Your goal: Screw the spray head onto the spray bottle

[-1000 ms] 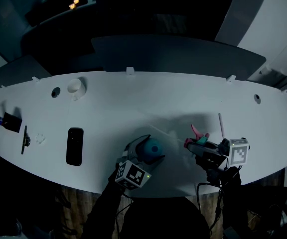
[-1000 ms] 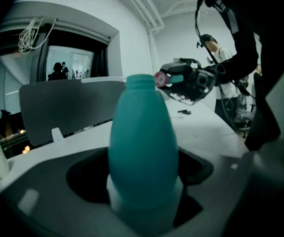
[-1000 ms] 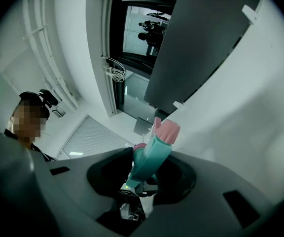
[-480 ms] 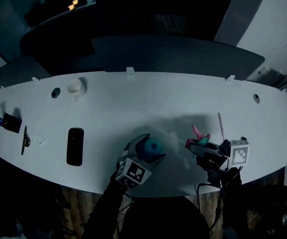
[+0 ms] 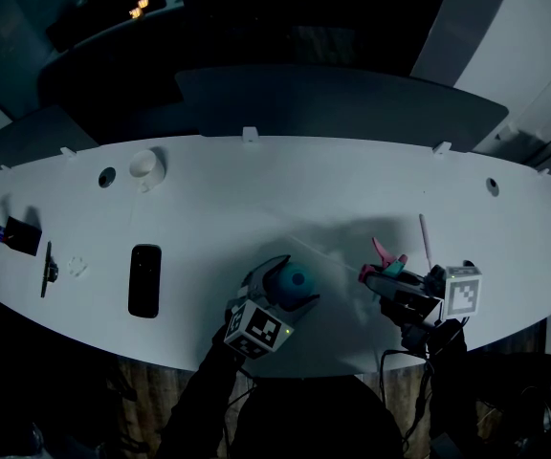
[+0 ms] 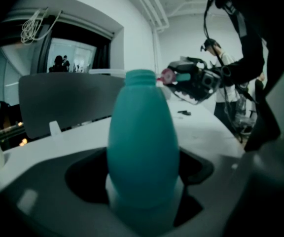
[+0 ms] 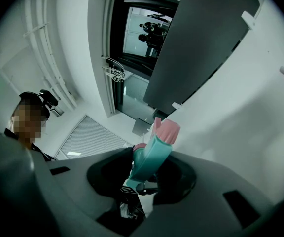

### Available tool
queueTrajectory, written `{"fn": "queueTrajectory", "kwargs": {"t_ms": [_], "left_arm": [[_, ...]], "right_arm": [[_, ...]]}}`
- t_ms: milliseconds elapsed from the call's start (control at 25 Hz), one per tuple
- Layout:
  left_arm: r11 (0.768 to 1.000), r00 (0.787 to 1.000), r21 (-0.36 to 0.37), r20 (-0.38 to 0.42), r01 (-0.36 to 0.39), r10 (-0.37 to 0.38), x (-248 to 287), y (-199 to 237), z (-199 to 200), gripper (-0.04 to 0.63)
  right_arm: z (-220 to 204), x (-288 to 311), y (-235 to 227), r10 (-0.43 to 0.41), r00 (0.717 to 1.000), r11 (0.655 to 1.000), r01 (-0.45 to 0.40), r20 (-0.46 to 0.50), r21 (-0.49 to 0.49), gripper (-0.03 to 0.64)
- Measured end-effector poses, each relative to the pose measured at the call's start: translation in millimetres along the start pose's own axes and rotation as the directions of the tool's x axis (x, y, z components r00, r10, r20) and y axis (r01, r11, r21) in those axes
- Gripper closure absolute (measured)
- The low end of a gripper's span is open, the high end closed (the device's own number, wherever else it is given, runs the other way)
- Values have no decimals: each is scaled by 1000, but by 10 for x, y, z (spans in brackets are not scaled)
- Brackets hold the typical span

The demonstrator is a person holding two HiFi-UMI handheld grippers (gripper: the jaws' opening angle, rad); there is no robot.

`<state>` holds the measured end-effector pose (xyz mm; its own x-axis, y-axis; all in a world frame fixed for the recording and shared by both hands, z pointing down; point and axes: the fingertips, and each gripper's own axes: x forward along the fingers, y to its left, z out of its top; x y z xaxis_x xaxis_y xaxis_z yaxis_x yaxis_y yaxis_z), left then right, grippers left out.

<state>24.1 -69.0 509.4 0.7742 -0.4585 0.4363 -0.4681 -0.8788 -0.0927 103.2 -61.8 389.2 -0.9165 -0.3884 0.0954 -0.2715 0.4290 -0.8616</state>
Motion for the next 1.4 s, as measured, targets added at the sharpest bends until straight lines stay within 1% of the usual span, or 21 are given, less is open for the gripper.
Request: {"fn": "queueTrajectory", "kwargs": {"t_ms": [240,440,640,760,880,1000,1080,1200,1240,1320,1400], "left_arm": [[1000,1000,-1,-12,0,0,16,-14,2,184],[1000,999,11,-34,3,-3,38,-21,-21,184],[1000,999,-2,-42,9,-9,50,-29,-3,184],[1000,999,-4,-45,11,-11,51,-21,6,184],[1000,999,-6,-44,14,-14,41,2,-19,184],[1000,999,-9,-47,14,-15,39,4,-39,184],[1000,999,-12,-49,15,-16,45,-2,-43,184],[1000,999,-10,-50,14,-15,51,-3,-45,184],[1000,999,-9,-50,13,-14,52,-4,-44,184],[1000,998,-7,-54,10,-10,51,-6,-40,184],[1000,998,0,-59,4,-4,53,-8,-43,184]], "right_arm": [[17,-9,10,-3,1000,1000,3,-5,-15,485],[-20,77,-16,7,1000,1000,-7,-16,-2,485],[-53,175,-31,13,999,1000,-13,-44,-9,485],[-44,196,-9,4,998,999,-8,-70,-54,485],[-4,136,14,-36,994,990,21,-108,-137,485],[69,18,136,-66,985,973,29,-159,-228,485],[101,-69,255,-100,970,950,26,-223,-313,485],[91,-175,456,-150,924,893,-25,-351,-449,485],[85,-204,504,-177,903,873,-40,-391,-486,485],[88,-231,551,-254,852,828,-53,-457,-558,485],[114,-200,574,-326,804,785,-62,-497,-616,485]]}}
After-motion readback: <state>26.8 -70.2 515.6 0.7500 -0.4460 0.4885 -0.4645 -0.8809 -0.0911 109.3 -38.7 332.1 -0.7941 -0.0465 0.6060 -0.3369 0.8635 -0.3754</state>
